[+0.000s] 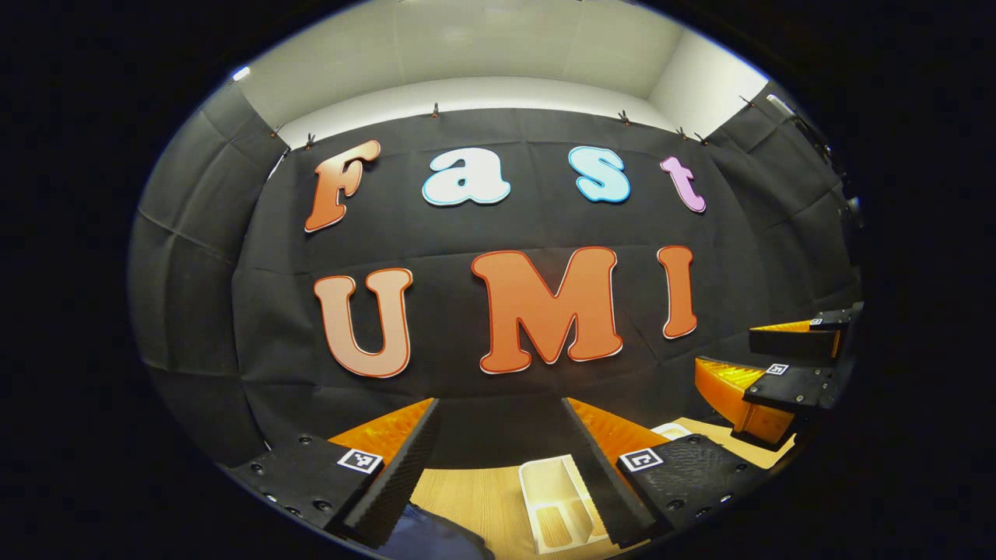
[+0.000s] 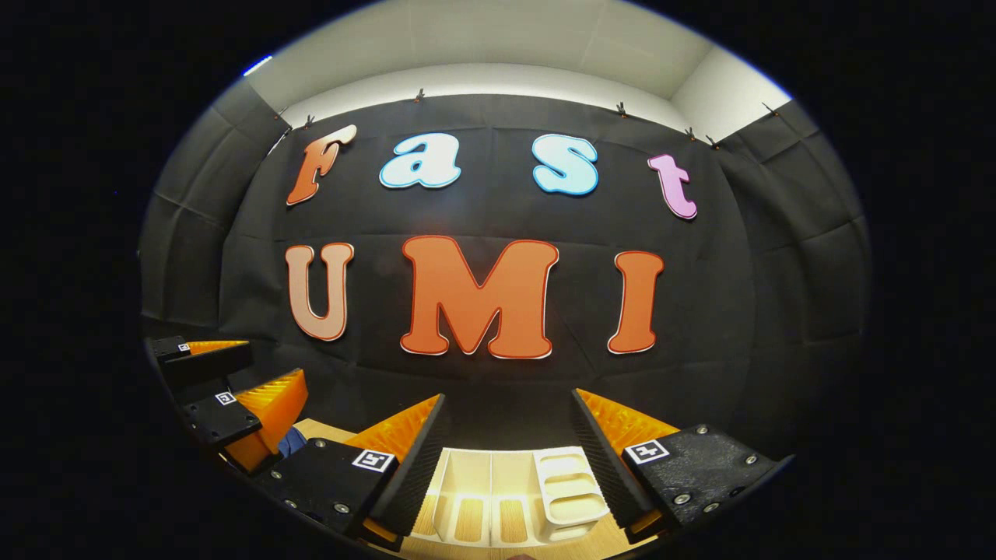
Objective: Open the schoolbag, grab two books from the bookshelf and put them into the schoolbag.
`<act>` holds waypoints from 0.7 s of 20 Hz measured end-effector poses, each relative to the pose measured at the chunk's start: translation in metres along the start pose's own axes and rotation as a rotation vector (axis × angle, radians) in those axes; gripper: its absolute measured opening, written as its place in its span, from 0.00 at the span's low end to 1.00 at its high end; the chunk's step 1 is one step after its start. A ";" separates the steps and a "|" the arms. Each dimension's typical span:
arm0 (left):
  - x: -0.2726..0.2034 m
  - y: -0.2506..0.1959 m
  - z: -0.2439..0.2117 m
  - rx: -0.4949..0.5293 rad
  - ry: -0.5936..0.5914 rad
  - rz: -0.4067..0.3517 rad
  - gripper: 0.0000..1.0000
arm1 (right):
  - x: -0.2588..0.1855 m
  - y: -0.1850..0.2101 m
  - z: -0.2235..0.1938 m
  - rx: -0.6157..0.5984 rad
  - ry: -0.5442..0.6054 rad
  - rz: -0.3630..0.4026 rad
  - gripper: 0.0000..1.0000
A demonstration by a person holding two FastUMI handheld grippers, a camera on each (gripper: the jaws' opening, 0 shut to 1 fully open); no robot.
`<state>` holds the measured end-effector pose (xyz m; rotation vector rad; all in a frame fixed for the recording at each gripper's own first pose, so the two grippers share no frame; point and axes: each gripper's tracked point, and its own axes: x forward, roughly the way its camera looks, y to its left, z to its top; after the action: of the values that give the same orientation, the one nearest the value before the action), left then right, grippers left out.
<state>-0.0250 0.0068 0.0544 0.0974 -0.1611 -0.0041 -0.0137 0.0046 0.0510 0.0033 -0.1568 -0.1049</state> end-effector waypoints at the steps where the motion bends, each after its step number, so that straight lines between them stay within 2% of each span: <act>1: 0.002 0.000 -0.001 0.002 0.001 0.002 0.96 | 0.000 -0.001 -0.001 -0.001 0.003 -0.002 0.92; 7: 0.001 0.000 0.000 0.002 0.009 0.002 0.94 | -0.001 -0.001 0.000 -0.007 0.003 -0.005 0.92; 14: -0.001 -0.001 -0.001 0.011 0.007 0.000 0.96 | -0.004 -0.004 -0.003 -0.008 0.008 -0.014 0.92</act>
<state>-0.0259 0.0054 0.0534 0.1085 -0.1538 -0.0028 -0.0176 0.0006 0.0474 -0.0034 -0.1479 -0.1195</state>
